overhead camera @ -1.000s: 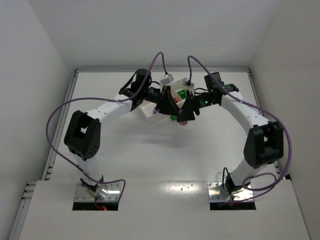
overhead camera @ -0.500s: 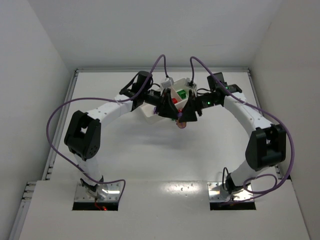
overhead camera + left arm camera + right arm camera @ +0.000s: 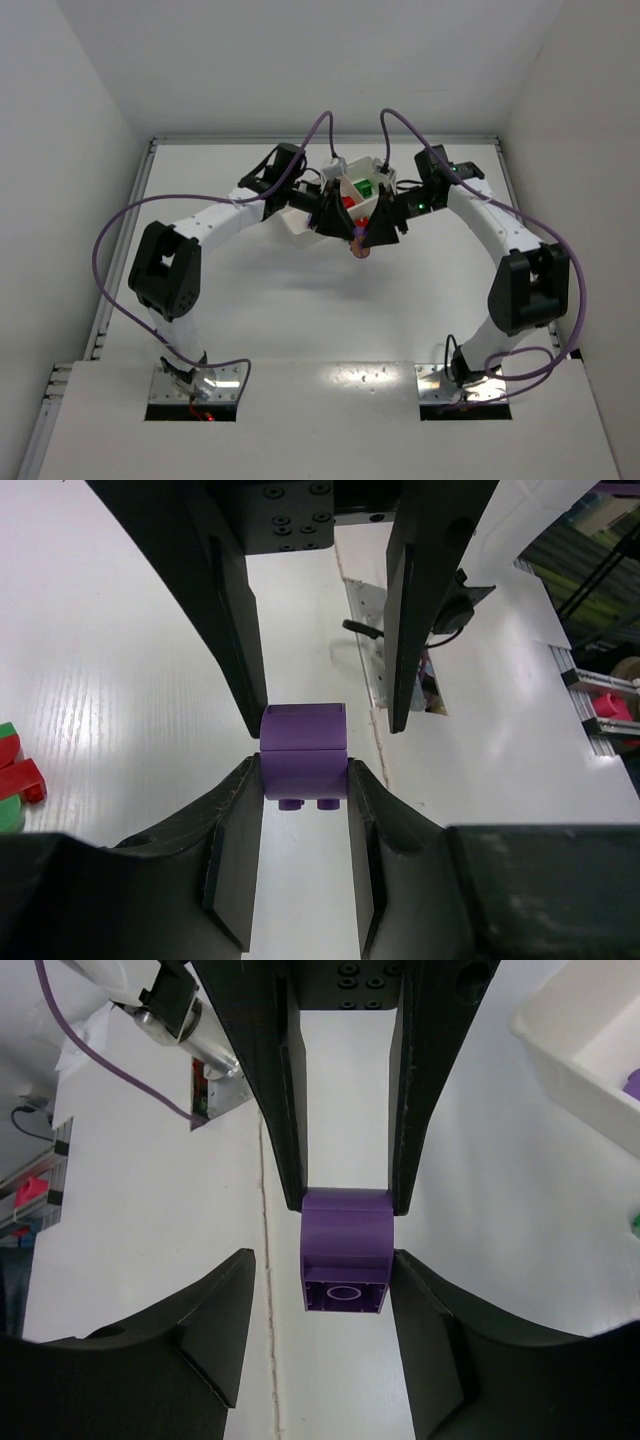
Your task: Sort the legos into containers by color
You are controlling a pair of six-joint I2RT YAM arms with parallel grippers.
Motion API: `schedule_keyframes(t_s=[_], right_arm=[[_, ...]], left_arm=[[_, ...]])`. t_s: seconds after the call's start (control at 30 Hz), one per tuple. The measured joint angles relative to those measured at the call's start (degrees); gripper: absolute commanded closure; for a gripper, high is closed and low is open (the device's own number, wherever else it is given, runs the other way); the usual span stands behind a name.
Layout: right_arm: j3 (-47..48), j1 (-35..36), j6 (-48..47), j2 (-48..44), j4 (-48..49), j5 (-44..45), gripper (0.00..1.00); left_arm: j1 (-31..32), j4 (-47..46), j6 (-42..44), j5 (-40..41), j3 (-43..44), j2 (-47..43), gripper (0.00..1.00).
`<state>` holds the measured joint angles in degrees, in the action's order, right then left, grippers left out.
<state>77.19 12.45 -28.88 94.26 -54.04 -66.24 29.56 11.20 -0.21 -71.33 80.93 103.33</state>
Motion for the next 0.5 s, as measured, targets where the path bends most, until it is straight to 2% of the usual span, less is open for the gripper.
schedule_keyframes(t_s=[0.2,0.23,0.33,0.5], right_arm=[[0.7,0.0,-1.8,1.8,-2.3,-0.4,0.45],[0.7,0.0,-2.0,1.9,-2.5,-0.4,0.53],[0.7,0.0,-2.6,2.1,-2.6,-0.3,0.65],[0.7,0.0,-3.0,2.4,-2.6,-0.3,0.81]], left_arm=[[0.0,0.2,0.2,0.0,0.1,0.0,1.0],[0.0,0.3,0.2,0.0,0.2,0.0,1.0],[0.0,0.4,0.2,-0.3,0.4,0.0,1.0],[0.1,0.8,0.2,-0.4,0.4,0.0,1.0]])
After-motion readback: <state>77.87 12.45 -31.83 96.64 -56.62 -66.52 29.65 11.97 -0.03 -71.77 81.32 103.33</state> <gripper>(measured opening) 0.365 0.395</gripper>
